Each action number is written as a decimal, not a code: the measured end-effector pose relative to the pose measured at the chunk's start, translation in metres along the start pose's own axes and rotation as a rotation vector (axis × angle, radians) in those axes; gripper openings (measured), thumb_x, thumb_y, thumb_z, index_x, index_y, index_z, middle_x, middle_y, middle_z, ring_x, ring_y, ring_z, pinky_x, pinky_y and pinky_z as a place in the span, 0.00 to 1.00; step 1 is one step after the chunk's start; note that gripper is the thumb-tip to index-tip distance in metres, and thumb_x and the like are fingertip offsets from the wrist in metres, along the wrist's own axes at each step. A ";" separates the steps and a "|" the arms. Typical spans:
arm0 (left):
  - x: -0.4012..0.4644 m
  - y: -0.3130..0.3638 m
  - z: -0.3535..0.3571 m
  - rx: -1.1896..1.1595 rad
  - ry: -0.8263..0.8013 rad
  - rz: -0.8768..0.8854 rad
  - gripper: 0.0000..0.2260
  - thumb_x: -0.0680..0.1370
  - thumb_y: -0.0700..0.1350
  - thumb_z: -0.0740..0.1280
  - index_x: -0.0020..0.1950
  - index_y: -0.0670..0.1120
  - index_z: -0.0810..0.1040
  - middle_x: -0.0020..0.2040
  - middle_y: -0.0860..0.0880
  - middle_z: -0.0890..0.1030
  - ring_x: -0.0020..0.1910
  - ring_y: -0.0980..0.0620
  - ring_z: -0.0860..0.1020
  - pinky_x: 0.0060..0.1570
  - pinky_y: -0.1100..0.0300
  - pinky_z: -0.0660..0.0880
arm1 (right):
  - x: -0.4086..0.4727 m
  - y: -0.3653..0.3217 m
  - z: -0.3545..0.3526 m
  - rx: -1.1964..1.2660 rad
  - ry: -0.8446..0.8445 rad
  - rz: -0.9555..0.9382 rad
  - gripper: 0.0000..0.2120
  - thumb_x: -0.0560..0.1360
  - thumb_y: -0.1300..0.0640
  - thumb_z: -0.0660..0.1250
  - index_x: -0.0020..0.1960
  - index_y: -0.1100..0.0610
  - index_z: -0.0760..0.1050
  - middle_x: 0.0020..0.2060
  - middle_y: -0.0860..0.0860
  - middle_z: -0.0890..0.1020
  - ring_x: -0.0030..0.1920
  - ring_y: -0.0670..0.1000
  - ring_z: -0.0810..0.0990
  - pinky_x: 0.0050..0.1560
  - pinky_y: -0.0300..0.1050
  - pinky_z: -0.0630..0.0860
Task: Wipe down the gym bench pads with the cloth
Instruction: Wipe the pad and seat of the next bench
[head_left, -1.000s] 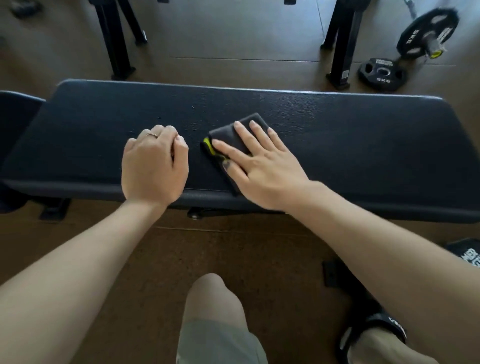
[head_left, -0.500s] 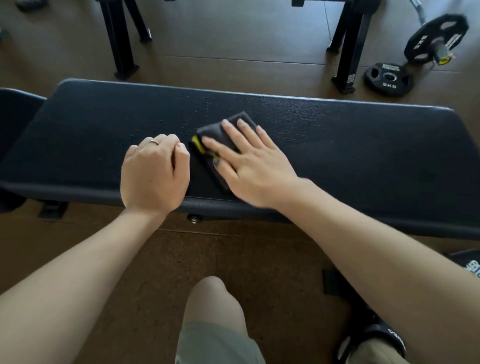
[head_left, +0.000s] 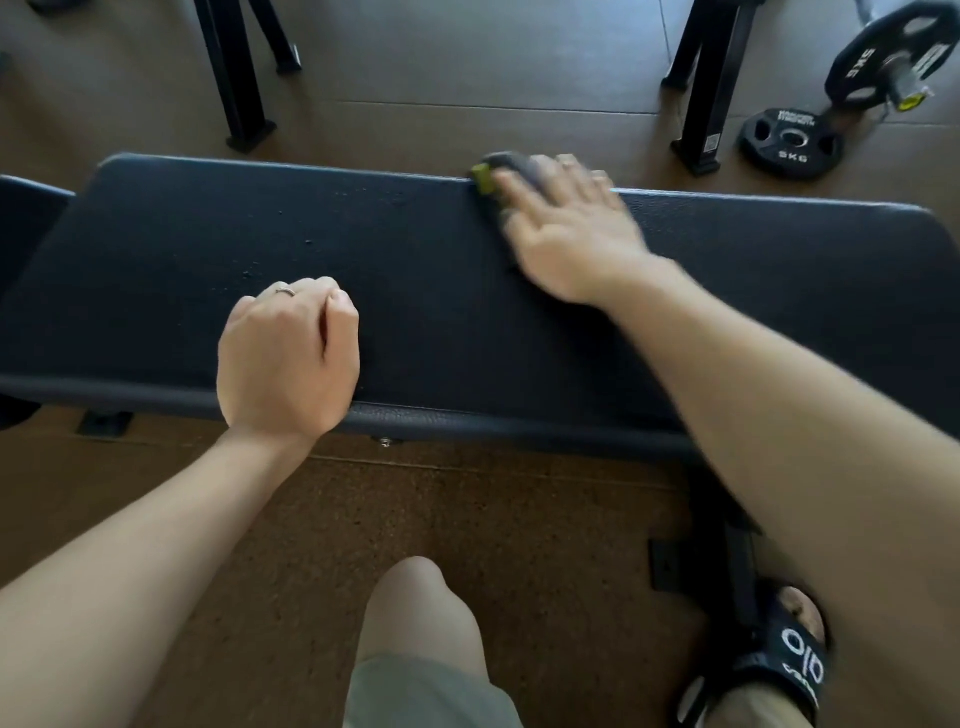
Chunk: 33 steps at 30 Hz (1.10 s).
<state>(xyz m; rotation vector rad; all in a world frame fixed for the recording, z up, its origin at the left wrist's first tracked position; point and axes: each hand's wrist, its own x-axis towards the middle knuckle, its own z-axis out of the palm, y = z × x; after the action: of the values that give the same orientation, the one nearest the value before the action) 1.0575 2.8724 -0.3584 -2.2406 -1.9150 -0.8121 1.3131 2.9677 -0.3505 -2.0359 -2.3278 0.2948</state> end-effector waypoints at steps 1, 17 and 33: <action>0.000 0.001 0.000 -0.005 0.008 0.001 0.17 0.83 0.44 0.51 0.34 0.48 0.64 0.30 0.58 0.62 0.31 0.47 0.66 0.40 0.51 0.64 | -0.003 0.027 -0.004 -0.001 -0.009 0.103 0.27 0.85 0.42 0.44 0.83 0.42 0.49 0.84 0.52 0.51 0.83 0.55 0.46 0.81 0.55 0.41; -0.002 0.002 -0.004 -0.016 0.025 -0.013 0.17 0.83 0.43 0.52 0.34 0.50 0.63 0.29 0.58 0.61 0.30 0.48 0.64 0.38 0.55 0.59 | -0.017 -0.029 0.005 -0.001 0.010 -0.082 0.26 0.86 0.43 0.45 0.83 0.41 0.49 0.84 0.48 0.49 0.83 0.52 0.46 0.81 0.54 0.40; -0.002 0.001 -0.001 -0.002 0.023 -0.002 0.18 0.83 0.44 0.52 0.33 0.46 0.67 0.27 0.52 0.65 0.29 0.45 0.67 0.36 0.54 0.60 | -0.103 -0.005 0.006 -0.001 -0.061 -0.086 0.26 0.86 0.43 0.46 0.82 0.37 0.44 0.83 0.45 0.43 0.83 0.48 0.40 0.81 0.50 0.36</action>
<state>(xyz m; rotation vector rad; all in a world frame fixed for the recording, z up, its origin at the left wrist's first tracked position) 1.0574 2.8697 -0.3584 -2.2209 -1.9077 -0.8362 1.3222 2.8653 -0.3454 -1.9475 -2.4429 0.3567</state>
